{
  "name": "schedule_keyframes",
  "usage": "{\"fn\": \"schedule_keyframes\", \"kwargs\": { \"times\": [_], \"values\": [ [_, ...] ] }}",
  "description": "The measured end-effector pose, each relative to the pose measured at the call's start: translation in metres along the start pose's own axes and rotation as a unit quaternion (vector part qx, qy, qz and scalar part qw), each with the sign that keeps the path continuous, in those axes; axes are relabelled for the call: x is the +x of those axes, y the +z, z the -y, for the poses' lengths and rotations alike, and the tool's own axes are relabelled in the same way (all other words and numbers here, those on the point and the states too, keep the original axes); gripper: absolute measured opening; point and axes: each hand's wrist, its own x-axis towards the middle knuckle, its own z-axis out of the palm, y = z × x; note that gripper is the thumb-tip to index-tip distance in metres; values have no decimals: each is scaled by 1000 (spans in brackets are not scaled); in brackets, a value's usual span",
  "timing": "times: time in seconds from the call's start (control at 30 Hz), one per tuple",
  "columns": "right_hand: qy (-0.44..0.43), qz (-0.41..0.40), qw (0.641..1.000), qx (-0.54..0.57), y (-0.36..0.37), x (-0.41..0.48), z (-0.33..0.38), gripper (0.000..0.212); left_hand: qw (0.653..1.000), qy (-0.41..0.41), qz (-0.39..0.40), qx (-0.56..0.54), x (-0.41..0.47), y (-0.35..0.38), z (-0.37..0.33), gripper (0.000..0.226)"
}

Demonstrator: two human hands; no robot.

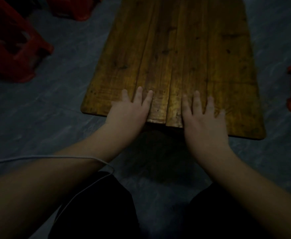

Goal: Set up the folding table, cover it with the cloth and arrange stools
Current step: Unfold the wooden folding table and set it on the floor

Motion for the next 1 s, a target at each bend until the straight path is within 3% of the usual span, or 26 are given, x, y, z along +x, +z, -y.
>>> {"fn": "schedule_keyframes", "kwargs": {
  "times": [0.27, 0.43, 0.8, 1.0],
  "values": [
    [1, 48, 998, 29, -13, -6, 1, 96, 998, 3, 40, -42, -5, -9, 0, 79],
    [27, 121, 989, 77, -33, -5, 3, 104, 991, -2, 100, -86, -9, -24, 2, 98],
    [-7, 305, 925, 226, -89, 16, -37, 99, 947, 8, 227, -228, -4, -58, 32, 82],
    [-37, 217, 955, 198, -93, 12, -43, 95, 952, 23, 223, -210, -6, -63, 35, 97]
  ]
}}
